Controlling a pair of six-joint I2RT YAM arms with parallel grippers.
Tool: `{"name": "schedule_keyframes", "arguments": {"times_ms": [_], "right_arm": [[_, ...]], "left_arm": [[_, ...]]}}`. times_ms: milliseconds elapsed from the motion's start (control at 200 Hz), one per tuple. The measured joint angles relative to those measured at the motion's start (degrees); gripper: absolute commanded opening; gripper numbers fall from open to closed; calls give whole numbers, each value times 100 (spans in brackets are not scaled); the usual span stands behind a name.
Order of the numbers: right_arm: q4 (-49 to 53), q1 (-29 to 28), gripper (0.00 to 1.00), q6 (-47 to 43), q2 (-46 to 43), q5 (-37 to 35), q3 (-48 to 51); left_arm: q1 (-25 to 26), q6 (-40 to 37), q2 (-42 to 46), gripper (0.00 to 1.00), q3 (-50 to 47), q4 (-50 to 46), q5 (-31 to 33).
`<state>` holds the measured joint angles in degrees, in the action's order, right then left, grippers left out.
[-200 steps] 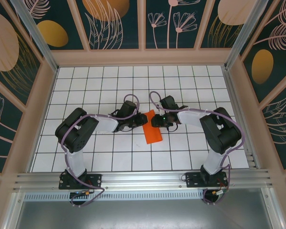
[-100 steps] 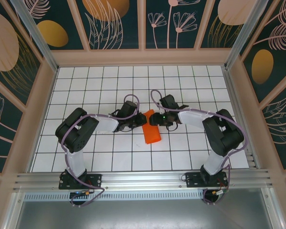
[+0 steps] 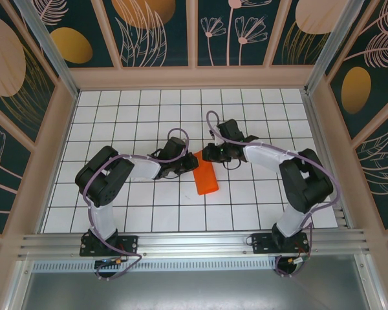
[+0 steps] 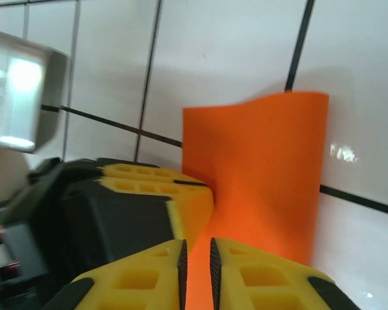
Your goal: Fold a paper plane with a square sheet of paper (pick it up from the middle)
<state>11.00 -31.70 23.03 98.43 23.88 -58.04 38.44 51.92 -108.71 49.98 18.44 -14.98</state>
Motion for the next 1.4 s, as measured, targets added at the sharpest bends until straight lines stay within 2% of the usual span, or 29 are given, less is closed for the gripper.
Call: {"name": "schedule_keyframes", "arguments": {"times_ms": [405, 701, 1016, 1401], "right_arm": [[35, 422, 19, -127, 417, 278, 131], [39, 435, 20, -151, 518, 151, 304], [96, 398, 21, -153, 157, 162, 70], [-94, 444, 20, -153, 643, 323, 114]], "left_arm": [[24, 2, 0, 12, -35, 39, 87], [26, 2, 0, 12, -144, 245, 90], [26, 0, 0, 12, -144, 258, 90], [26, -57, -11, 12, -133, 249, 83]]}}
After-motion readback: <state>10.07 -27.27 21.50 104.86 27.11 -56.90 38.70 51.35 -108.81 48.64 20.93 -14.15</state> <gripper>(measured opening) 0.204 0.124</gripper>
